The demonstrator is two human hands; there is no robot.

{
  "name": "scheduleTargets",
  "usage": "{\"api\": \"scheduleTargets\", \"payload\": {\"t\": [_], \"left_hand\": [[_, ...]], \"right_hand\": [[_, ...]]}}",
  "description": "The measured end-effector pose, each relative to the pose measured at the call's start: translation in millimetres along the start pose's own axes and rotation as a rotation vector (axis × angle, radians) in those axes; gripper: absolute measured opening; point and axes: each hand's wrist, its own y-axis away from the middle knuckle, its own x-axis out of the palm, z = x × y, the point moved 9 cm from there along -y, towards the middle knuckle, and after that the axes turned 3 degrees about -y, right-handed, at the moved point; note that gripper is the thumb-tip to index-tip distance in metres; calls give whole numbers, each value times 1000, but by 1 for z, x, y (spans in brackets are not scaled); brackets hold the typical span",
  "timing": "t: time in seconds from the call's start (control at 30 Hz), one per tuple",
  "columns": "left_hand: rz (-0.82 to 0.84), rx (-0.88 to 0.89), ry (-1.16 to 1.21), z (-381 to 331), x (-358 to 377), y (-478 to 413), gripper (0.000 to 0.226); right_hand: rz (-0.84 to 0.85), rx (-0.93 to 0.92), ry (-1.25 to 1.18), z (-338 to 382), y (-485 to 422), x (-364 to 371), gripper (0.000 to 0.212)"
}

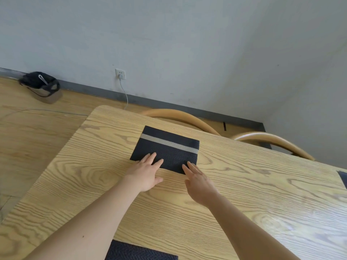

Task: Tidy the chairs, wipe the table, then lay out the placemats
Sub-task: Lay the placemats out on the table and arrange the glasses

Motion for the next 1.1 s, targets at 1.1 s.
{"api": "scheduleTargets", "payload": {"t": [1.1], "left_hand": [[-167, 79, -14, -34, -20, 12, 78]], "right_hand": [[-86, 43, -57, -12, 11, -40, 51]]}}
